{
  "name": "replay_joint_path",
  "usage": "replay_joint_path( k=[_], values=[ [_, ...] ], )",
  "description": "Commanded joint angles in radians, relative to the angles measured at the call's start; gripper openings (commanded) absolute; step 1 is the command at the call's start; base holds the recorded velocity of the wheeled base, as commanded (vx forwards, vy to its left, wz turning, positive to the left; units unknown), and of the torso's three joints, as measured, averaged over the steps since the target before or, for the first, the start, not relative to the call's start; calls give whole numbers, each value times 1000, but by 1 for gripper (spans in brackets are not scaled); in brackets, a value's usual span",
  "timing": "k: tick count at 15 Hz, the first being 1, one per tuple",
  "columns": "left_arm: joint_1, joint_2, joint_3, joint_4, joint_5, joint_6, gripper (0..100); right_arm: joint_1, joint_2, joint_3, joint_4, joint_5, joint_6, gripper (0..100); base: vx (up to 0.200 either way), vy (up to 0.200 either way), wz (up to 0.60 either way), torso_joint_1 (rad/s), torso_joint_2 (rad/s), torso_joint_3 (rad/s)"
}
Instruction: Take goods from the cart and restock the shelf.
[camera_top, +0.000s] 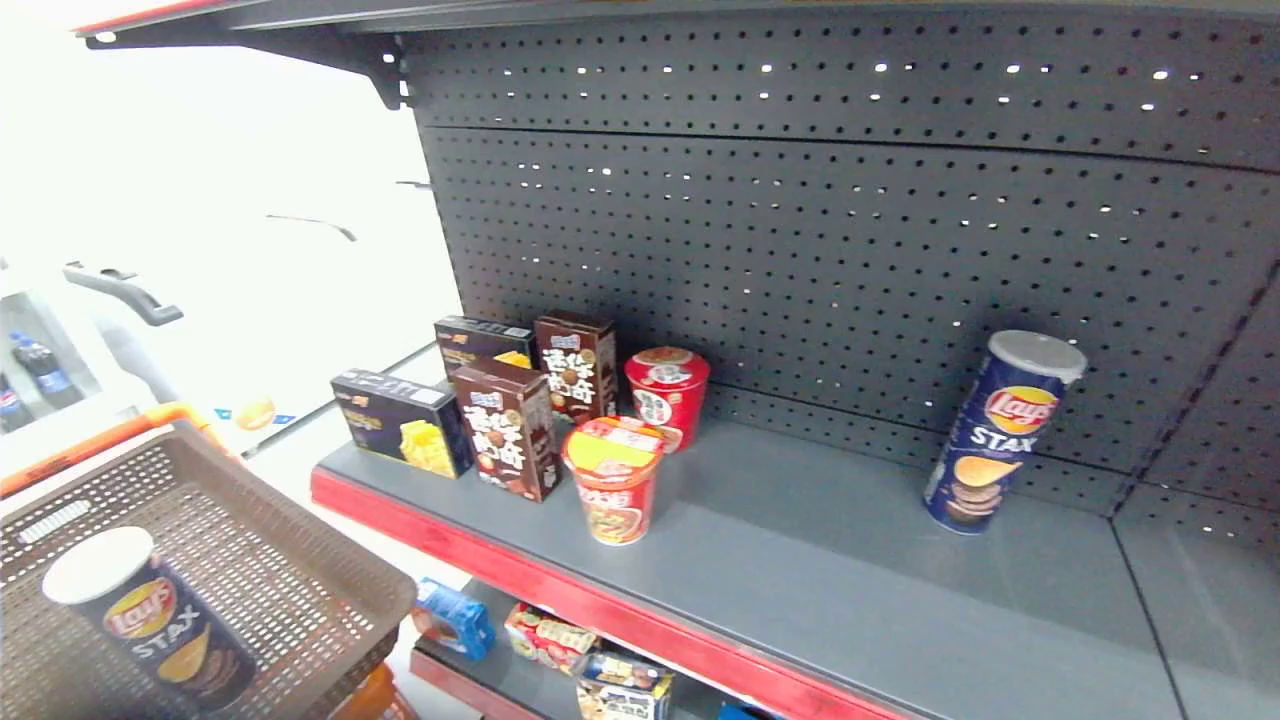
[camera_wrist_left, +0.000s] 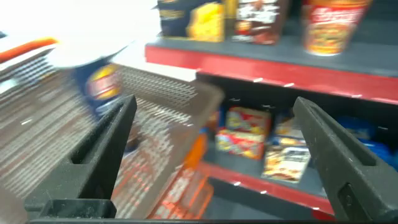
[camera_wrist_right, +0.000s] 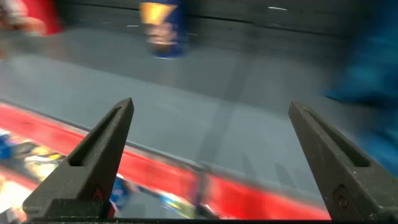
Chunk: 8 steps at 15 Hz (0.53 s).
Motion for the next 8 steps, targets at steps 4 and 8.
replay_joint_path(
  k=[4, 8],
  values=[
    [0, 0, 0, 0, -1, 3, 100, 0, 1, 0, -1, 0, 0, 100, 0, 0, 600, 1, 1, 8],
    [0, 0, 0, 0, -1, 5, 100, 0, 1, 0, -1, 0, 0, 100, 0, 0, 450, 3, 5, 3]
  ],
)
